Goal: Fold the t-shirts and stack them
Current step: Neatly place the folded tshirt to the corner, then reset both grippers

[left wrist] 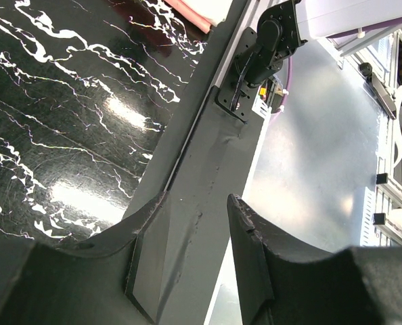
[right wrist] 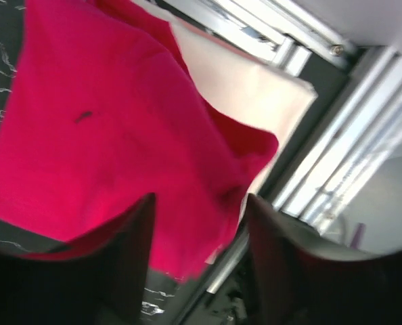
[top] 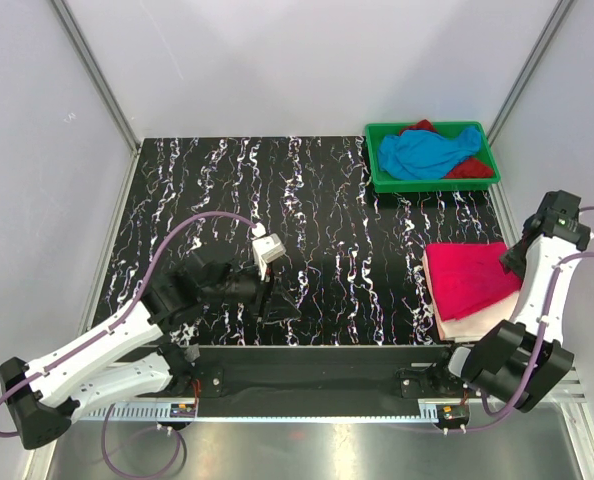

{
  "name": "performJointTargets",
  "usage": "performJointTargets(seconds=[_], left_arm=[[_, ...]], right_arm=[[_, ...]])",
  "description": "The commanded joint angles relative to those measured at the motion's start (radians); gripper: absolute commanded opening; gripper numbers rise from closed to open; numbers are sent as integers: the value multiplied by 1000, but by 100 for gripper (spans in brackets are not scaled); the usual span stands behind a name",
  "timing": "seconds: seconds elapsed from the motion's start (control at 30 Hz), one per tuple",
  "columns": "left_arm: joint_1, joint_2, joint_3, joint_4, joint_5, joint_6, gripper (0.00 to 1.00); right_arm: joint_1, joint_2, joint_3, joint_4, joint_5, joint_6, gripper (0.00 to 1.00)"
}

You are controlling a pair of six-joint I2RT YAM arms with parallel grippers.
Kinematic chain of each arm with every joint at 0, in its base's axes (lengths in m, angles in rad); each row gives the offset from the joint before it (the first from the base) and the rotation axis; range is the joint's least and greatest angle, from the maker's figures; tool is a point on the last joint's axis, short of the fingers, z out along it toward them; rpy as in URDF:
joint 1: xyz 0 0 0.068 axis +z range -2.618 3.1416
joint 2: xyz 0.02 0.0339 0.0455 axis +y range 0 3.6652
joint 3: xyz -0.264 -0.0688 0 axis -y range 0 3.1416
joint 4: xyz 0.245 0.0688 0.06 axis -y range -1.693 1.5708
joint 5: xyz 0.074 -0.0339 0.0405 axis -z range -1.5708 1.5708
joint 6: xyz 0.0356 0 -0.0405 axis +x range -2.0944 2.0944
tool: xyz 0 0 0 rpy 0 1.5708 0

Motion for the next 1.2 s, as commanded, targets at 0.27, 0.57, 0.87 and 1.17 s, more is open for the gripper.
performJointTargets(seconds=[0.27,0.57,0.87,1.17], left_arm=[[17,-13,32,21,25,2,45],[19,41,55,42,39,-3,45],[22,16,64,15,-22,-35,45],[58,-151,-27,-103,-237,-110,56]], right_arm=[[-20,-46,242,-186,-107,102,72],[3,-75,-42,32,-236,147,65],[5,-138,-137,110,-225,282,20],[411,-330,-177,270,-871,263,55]])
